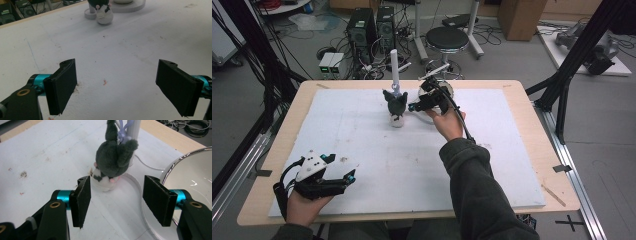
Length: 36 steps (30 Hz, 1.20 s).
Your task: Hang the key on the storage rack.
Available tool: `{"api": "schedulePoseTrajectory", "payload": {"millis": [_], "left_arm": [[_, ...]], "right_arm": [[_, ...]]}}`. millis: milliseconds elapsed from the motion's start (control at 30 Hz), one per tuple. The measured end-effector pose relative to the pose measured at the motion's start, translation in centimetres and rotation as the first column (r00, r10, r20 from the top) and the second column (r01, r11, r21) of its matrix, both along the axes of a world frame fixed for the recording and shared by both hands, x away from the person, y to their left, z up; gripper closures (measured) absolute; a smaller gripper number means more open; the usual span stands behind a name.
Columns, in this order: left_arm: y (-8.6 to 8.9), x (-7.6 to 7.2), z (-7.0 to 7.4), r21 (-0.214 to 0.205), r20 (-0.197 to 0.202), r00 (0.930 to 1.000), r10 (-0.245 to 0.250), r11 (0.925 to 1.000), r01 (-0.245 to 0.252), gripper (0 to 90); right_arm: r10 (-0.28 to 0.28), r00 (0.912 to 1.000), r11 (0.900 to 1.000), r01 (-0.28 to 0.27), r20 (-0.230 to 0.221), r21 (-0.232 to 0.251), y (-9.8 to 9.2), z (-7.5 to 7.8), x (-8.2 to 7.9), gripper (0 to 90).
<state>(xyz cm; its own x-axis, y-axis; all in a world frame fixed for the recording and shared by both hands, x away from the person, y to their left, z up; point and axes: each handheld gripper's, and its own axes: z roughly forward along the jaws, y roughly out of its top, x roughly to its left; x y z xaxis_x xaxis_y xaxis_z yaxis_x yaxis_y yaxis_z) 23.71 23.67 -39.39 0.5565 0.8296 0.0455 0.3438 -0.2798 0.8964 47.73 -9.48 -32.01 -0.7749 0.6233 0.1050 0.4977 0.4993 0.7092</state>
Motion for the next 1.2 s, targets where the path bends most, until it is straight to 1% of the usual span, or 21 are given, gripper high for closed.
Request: {"api": "schedulePoseTrajectory", "payload": {"millis": [33, 100, 133, 233, 267, 333, 467, 567, 633, 733, 833, 933, 1133, 1200], "left_arm": [[0.0, 0.0, 0.0, 0.002, 0.001, 1.0000, 0.000, 1.0000, 0.000, 17.4], [0.0, 0.0, 0.0, -0.001, -0.002, 1.0000, -0.002, 1.0000, 0.002, 17.4], [0.0, 0.0, 0.0, 0.000, -0.003, 1.0000, -0.001, 1.0000, 0.001, 17.4], [-0.1, 0.0, 0.0, 0.004, -0.003, 1.0000, -0.004, 1.0000, 0.004, 17.4], [-0.1, 0.0, 0.0, 0.002, -0.002, 1.0000, -0.002, 1.0000, 0.002, 17.4], [-0.2, 0.0, 0.0, 0.006, -0.002, 1.0000, -0.004, 1.0000, 0.004, 17.4], [-0.2, 0.1, 0.0, 0.011, -0.002, 1.0000, -0.007, 0.9999, 0.007, 17.4], [-0.3, 0.0, -0.1, 0.005, -0.004, 1.0000, -0.006, 1.0000, 0.006, 17.4], [-0.3, 0.0, -0.1, 0.010, -0.004, 1.0000, -0.008, 0.9999, 0.008, 17.4], [-0.3, 0.1, -0.1, 0.010, -0.004, 1.0000, -0.009, 0.9999, 0.009, 17.4], [-0.3, 0.1, -0.1, 0.012, -0.004, 1.0000, -0.008, 0.9999, 0.008, 17.4], [-0.3, 0.0, -0.1, 0.011, -0.004, 1.0000, -0.008, 0.9999, 0.008, 17.4], [-0.3, 0.0, -0.1, 0.011, -0.004, 1.0000, -0.008, 0.9999, 0.008, 17.4], [-0.3, 0.1, -0.1, 0.010, -0.004, 1.0000, -0.007, 0.9999, 0.007, 17.4]], "right_arm": [[0.000, 1.0000, 1.0000, 0.000, 0.004, 0.005, -0.1, 0.1, 0.0, 38.4], [-0.004, 0.9992, 0.9996, 0.003, 0.039, 0.028, -0.5, 0.0, -0.4, 38.8], [-0.006, 0.9991, 0.9992, 0.005, 0.041, 0.040, -0.7, -0.1, -0.5, 38.7], [-0.017, 0.9996, 0.9984, 0.016, 0.021, 0.054, -1.5, -0.4, -0.5, 37.2], [-0.019, 0.9995, 0.9980, 0.017, 0.027, 0.061, -1.7, -0.6, -0.5, 37.2], [-0.025, 0.9996, 0.9970, 0.024, 0.015, 0.074, -2.3, -0.8, -0.6, 36.4], [-0.027, 0.9996, 0.9946, 0.026, 0.007, 0.100, -3.0, -0.9, -0.8, 35.1], [-0.031, 0.9994, 0.9934, 0.030, 0.016, 0.111, -3.4, -1.0, -1.0, 34.1], [-0.033, 0.9993, 0.9925, 0.030, 0.017, 0.118, -3.8, -1.2, -1.1, 33.1], [-0.031, 0.9995, 0.9911, 0.031, -0.005, 0.130, -4.2, -1.3, -1.2, 31.1], [-0.029, 0.9996, 0.9897, 0.028, 0.004, 0.141, -4.4, -1.3, -1.4, 30.7], [-0.027, 0.9996, 0.9886, 0.027, 0.002, 0.148, -4.6, -1.3, -1.6, 29.5], [-0.028, 0.9995, 0.9861, 0.026, 0.012, 0.164, -4.9, -1.4, -2.0, 28.2], [-0.025, 0.9997, 0.9860, 0.024, 0.003, 0.165, -5.0, -1.4, -2.1, 26.7]]}}
